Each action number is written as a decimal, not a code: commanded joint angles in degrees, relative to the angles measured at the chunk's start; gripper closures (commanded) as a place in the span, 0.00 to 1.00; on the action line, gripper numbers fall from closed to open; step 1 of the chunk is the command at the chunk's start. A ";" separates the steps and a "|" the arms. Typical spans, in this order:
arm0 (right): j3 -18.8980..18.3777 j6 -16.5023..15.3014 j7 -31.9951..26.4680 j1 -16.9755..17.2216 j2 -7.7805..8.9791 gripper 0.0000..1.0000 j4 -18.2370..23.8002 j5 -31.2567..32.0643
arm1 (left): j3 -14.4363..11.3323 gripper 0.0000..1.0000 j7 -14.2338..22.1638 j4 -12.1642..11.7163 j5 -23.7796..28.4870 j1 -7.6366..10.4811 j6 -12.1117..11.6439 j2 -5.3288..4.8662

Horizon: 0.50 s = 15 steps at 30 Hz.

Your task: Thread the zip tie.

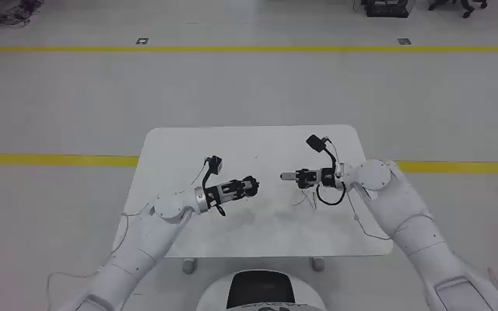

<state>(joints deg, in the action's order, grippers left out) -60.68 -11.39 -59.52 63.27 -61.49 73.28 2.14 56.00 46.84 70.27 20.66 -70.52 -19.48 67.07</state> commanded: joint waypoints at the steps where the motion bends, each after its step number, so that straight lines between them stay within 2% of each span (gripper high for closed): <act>1: 0.01 0.03 -0.03 -0.03 -0.01 0.00 -0.07 -0.15 | 0.00 1.00 0.00 0.00 0.00 0.00 0.00 0.00; 4: 0.01 0.03 -0.03 -0.03 -0.01 0.00 -0.07 -0.15 | 0.00 1.00 0.00 0.00 0.00 0.00 0.00 0.00; 6: 0.73 0.67 2.22 0.05 0.12 0.00 1.36 5.41 | 0.00 1.00 0.00 0.00 0.00 0.00 0.00 0.00; 9: 2.36 4.06 2.92 -0.15 0.21 0.00 4.52 12.33 | 0.00 1.00 0.00 0.00 0.00 0.00 0.00 0.00; 11: 4.08 8.07 3.62 -0.65 0.20 0.00 6.90 19.42 | 0.00 1.00 0.00 0.00 0.00 0.00 0.00 0.00; 14: 6.42 13.53 3.49 -1.24 0.02 0.00 8.76 26.59 | 0.00 1.00 0.00 0.00 0.00 0.00 0.00 0.00; 15: 7.94 16.21 3.22 -1.45 -0.18 0.00 9.41 30.01 | 0.00 1.00 0.00 0.00 0.00 0.00 0.00 0.00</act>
<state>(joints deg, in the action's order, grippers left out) -53.95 2.15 -56.17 61.97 -61.52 82.24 28.67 56.00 46.84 70.27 20.66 -70.52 -19.48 67.07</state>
